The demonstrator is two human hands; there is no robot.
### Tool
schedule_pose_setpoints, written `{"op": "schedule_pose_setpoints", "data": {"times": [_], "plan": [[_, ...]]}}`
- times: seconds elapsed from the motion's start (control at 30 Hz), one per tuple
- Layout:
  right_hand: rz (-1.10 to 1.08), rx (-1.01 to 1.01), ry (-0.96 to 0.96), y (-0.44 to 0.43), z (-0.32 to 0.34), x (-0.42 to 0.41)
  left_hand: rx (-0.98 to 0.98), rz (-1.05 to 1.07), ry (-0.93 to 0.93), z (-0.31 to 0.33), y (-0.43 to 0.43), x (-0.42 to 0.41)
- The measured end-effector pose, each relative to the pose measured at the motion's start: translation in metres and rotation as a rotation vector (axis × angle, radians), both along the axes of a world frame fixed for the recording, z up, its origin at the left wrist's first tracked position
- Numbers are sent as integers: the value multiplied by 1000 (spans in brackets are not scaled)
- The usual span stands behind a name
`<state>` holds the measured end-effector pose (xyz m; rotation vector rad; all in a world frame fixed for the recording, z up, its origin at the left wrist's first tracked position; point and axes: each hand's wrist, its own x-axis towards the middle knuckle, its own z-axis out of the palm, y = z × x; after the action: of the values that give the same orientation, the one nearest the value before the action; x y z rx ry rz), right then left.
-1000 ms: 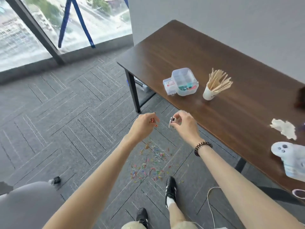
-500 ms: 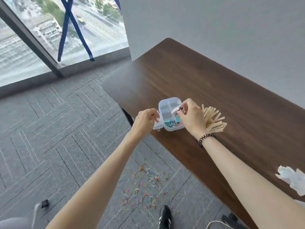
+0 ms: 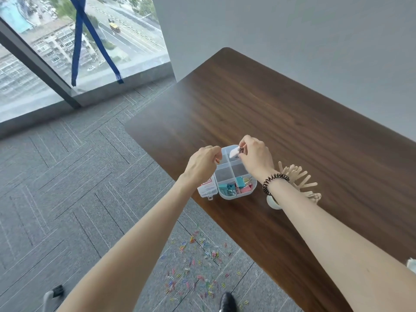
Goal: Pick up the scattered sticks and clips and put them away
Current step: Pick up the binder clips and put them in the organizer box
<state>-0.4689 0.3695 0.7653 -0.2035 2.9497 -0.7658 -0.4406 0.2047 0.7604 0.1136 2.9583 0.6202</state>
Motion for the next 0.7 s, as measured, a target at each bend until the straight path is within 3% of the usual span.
{"op": "schedule_pose_setpoints", "data": {"times": [0.17, 0.3, 0.57, 0.7], "plan": [[21, 25, 10, 1, 0, 4, -135, -103, -3, -4, -2, -6], [81, 97, 50, 0, 2, 8, -120, -109, -13, -2, -5, -6], [160, 142, 175, -8, 21, 29, -92, -38, 135, 17, -20, 23], [178, 140, 162, -13, 20, 52, 37, -2, -189, 9, -35, 52]]}}
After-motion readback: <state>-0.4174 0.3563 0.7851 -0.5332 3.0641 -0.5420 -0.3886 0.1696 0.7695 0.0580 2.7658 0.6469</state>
